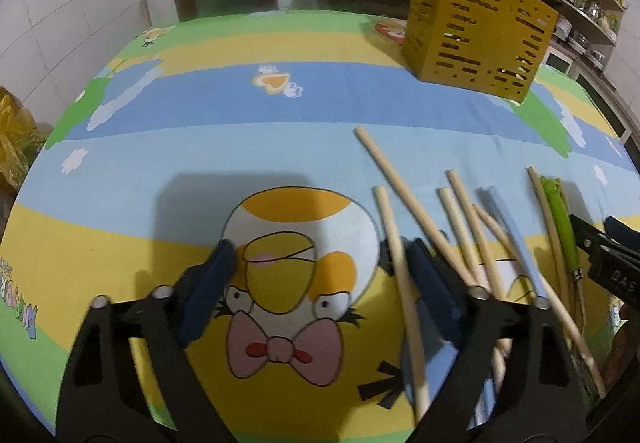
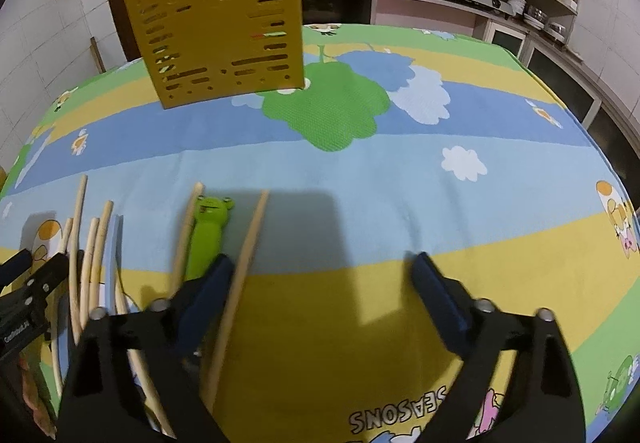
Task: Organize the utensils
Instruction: 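Close the left tool on a wooden chopstick while the right tool grasps another chopstick, then lift both held chopsticks and carry them over the yellow utensil holder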
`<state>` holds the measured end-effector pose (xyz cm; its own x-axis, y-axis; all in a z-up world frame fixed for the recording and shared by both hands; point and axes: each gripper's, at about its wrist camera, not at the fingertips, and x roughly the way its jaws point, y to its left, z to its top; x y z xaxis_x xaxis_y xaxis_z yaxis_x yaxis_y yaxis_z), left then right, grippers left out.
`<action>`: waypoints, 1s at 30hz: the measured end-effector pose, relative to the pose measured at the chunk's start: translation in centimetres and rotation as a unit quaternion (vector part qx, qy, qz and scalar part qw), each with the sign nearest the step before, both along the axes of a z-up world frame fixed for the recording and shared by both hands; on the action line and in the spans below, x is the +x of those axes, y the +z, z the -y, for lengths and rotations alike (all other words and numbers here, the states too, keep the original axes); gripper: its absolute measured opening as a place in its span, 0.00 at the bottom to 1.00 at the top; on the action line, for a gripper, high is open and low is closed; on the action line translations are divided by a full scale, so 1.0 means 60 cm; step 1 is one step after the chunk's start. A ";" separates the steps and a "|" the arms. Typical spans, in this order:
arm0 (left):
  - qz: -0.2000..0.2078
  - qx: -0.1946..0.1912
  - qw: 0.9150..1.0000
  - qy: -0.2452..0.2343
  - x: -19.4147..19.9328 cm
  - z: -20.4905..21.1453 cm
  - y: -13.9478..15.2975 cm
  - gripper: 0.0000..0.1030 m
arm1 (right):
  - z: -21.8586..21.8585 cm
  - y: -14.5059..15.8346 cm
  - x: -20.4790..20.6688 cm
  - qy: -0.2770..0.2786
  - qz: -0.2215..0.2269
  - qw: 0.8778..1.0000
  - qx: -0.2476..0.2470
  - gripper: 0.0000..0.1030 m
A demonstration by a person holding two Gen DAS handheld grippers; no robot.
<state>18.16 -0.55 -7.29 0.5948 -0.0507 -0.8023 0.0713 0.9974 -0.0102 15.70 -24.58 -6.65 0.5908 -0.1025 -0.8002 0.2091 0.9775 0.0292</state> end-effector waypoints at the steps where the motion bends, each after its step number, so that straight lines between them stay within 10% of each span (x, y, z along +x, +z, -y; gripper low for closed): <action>1: -0.001 -0.002 1.000 -0.001 -0.001 0.002 0.001 0.71 | -0.003 0.002 0.000 0.003 0.000 1.000 -0.001 0.71; 16: -0.033 -0.028 0.999 -0.003 0.009 0.019 0.010 0.10 | -0.032 0.011 0.022 -0.002 0.001 1.000 0.023 0.10; 30: 0.050 -0.066 0.997 0.002 -0.035 0.003 0.081 0.04 | -0.001 0.085 -0.027 -0.012 0.103 0.993 0.052 0.07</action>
<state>16.04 -0.71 -2.44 0.6714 -0.1506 -0.7256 0.0754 0.9879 -0.1353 14.08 -24.52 -1.55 0.7420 -0.0415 -0.6691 0.2112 0.9617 0.1746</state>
